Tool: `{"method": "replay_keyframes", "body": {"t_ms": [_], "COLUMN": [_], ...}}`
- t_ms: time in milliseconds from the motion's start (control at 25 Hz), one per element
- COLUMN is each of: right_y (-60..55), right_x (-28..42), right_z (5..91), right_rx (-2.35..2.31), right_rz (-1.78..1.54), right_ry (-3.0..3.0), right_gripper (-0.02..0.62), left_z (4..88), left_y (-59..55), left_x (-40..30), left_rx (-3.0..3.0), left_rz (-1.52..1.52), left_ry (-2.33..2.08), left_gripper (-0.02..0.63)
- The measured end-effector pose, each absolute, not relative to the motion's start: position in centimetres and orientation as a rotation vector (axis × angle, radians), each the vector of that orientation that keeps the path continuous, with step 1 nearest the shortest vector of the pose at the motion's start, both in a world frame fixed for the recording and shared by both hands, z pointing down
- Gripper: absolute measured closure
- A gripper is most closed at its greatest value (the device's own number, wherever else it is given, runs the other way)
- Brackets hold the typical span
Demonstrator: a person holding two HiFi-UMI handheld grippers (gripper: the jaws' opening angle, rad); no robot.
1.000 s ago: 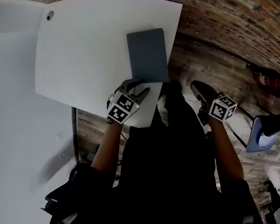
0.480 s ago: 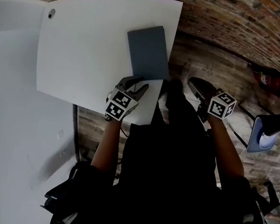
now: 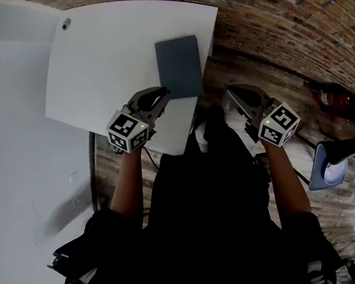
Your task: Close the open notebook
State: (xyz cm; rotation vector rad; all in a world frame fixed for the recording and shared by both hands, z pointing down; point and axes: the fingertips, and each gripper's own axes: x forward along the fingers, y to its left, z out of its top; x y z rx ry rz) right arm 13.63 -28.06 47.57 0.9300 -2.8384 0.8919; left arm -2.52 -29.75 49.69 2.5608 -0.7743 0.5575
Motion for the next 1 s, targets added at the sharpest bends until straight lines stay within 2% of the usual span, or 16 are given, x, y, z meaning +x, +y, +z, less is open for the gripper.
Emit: {"method": "replay_keyframes", "body": {"t_ms": [440,720,1000], "right_y": [-24.1,-17.8,-8.3], "right_x": [13.4,10.8,7.5], "right_z": [33.8,28.4,24.8], "right_rx": [1.007,1.111,1.240], "right_rz": [0.316,0.094,-0.051], "right_ry": [-2.943,-2.896,-2.871], "right_gripper": [0.588,0.588,0.589], "left_z": [35.9,29.5,25.7], "left_y": [-28.0,-22.7,-14.3], "left_x": [-5.0,-9.5,-13.7], "left_rx": [2.795,2.847,2.961], "left_rz": [0.090,-0.226,-0.337], "left_ry": [-0.821,-0.744,-0.661], "left_gripper": [0.584,0.584,0.583]}}
